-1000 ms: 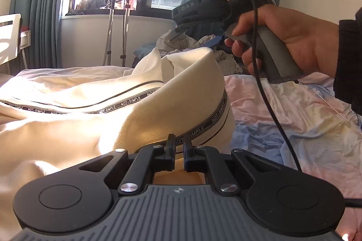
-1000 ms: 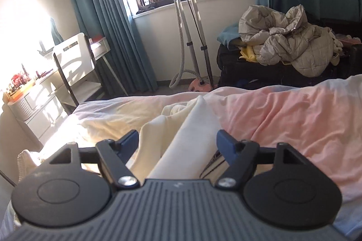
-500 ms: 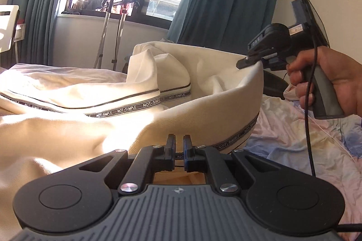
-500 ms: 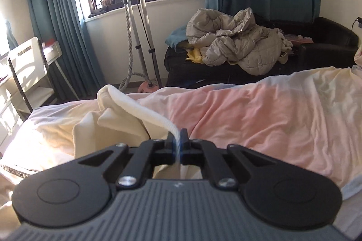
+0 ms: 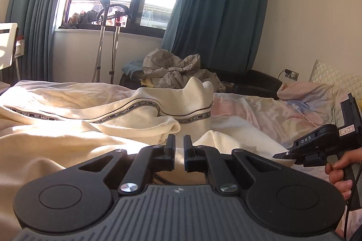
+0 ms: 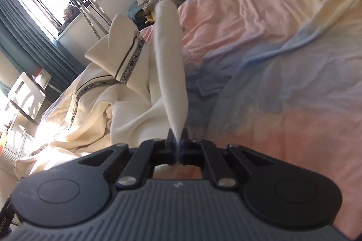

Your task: Fold clothes

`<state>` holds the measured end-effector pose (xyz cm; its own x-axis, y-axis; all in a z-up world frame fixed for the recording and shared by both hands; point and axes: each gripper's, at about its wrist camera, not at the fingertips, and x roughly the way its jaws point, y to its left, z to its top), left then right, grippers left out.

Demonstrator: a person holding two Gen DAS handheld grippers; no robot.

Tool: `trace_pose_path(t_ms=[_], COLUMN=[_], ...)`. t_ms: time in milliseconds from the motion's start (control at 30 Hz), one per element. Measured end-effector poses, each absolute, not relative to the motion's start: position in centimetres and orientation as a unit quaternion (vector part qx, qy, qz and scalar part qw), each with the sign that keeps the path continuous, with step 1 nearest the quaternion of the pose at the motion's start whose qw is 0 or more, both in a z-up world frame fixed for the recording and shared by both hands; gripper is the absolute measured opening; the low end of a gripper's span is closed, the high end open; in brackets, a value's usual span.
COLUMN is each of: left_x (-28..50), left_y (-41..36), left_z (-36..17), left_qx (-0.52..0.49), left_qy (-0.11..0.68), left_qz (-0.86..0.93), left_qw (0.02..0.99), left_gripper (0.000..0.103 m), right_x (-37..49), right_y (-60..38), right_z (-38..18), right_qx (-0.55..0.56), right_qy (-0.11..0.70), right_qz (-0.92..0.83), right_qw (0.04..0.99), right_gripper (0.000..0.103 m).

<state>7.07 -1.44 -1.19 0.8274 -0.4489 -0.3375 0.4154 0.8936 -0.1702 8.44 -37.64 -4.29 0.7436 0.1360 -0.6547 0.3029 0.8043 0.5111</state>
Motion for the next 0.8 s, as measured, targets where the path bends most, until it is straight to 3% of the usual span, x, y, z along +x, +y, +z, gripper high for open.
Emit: trace_pose_path(t_ms=[167, 433, 800], left_x=[6.9, 8.5, 10.4], left_y=[-1.6, -2.1, -2.8], left_z=[-1.0, -2.5, -4.1], left_qx=[-0.048, -0.042, -0.038], left_qy=[0.202, 0.235, 0.255], left_qz=[-0.203, -0.185, -0.192], left_qw=[0.957, 0.953, 0.947], left_gripper=[0.008, 0.008, 0.008], right_x=[8.6, 13.2, 24.0], right_y=[-38.4, -42.3, -49.8], right_z=[-6.3, -7.7, -13.2], right_qx=[0.354, 0.347, 0.380], right_qy=[0.363, 0.331, 0.296], right_qz=[-0.030, -0.023, -0.051], right_qw=[0.861, 0.877, 0.875], right_gripper=[0.007, 0.042, 0.047])
